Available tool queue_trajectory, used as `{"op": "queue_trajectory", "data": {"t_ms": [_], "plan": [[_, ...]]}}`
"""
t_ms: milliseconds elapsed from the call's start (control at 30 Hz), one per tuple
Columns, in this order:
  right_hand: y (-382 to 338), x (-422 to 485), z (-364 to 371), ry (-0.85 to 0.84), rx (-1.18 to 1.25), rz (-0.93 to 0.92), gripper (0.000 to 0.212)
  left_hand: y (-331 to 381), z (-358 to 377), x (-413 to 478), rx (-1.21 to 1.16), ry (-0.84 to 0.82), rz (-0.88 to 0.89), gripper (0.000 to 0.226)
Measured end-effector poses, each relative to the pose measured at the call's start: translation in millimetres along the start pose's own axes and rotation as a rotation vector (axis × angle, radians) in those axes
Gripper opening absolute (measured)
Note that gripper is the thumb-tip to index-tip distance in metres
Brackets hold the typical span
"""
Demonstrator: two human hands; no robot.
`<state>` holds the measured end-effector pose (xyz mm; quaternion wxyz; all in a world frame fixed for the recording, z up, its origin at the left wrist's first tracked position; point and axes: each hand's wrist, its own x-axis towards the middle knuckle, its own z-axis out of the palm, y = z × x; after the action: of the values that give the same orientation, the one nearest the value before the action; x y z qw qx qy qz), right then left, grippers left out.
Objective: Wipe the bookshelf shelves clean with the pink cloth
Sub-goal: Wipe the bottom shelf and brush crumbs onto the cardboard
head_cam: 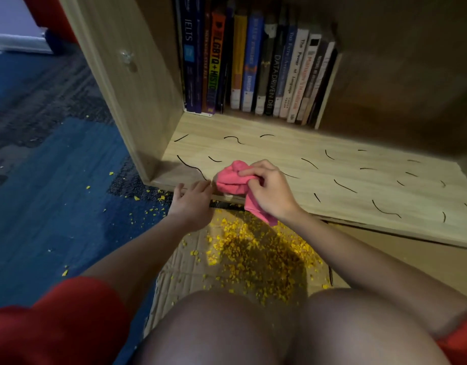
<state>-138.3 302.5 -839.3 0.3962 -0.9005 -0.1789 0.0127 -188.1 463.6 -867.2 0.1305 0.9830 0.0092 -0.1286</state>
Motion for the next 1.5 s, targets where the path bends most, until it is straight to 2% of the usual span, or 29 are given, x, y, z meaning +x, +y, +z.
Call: {"op": "queue_trajectory", "data": {"t_ms": [100,233,433,500,567,633,733,867,933,1033,1067,1133,1200,1300,1433,1500], "plan": [[1.1,9.8,12.2,-0.021,-0.068,-0.043,0.029,-11.3,5.1,2.1,-0.061,0.077,-0.052,0.057],[18.3,3.8,30.8,-0.193,-0.229,-0.080,0.029,-18.7,12.8,3.9,-0.118,0.182,-0.107,0.059],[29.4,-37.8,42.7,-0.319,-0.119,-0.153,0.029,-28.8,22.9,-0.8,-0.084,0.190,-0.138,0.059],[27.6,-32.3,38.7,-0.247,-0.061,-0.137,0.028,-28.4,26.1,-1.7,-0.076,0.194,-0.145,0.060],[24.2,-19.6,34.4,-0.084,-0.018,-0.132,0.027,-24.6,28.7,-2.0,-0.064,0.174,-0.163,0.063],[26.3,-10.8,34.1,0.003,-0.061,-0.163,0.029,-22.8,30.2,-1.9,-0.052,0.150,-0.164,0.065],[36.7,-16.1,36.2,-0.116,-0.196,-0.186,0.027,-24.7,25.5,-2.0,-0.091,0.113,-0.154,0.065],[31.9,-39.5,37.5,-0.356,-0.194,-0.217,0.025,-28.9,17.7,-2.3,-0.133,0.062,-0.143,0.064],[28.1,-39.0,36.0,-0.287,-0.140,-0.207,0.026,-29.4,13.9,-1.5,-0.120,0.054,-0.146,0.062],[31.8,-28.2,30.1,-0.052,-0.119,-0.128,0.027,-23.9,8.3,-2.4,-0.126,0.064,-0.148,0.057],[33.8,-25.9,29.4,-0.044,-0.160,-0.126,0.028,-21.5,7.0,-4.5,-0.130,0.069,-0.150,0.056],[32.8,-21.7,29.6,-0.128,-0.240,-0.128,0.028,-18.5,3.3,-5.8,-0.121,0.080,-0.145,0.055],[26.7,-22.8,32.3,-0.160,-0.198,-0.127,0.027,-19.0,2.2,-6.7,-0.100,0.059,-0.141,0.055],[17.1,-25.1,32.6,0.004,-0.094,-0.158,0.031,-26.7,4.6,-6.3,-0.078,0.025,-0.149,0.057],[25.0,-27.3,30.1,-0.175,-0.257,-0.156,0.036,-32.6,3.8,-4.4,-0.050,0.002,-0.147,0.057],[25.1,-25.0,26.8,-0.130,-0.238,-0.152,0.038,-32.8,-1.9,-0.7,-0.066,0.034,-0.138,0.056]]}}
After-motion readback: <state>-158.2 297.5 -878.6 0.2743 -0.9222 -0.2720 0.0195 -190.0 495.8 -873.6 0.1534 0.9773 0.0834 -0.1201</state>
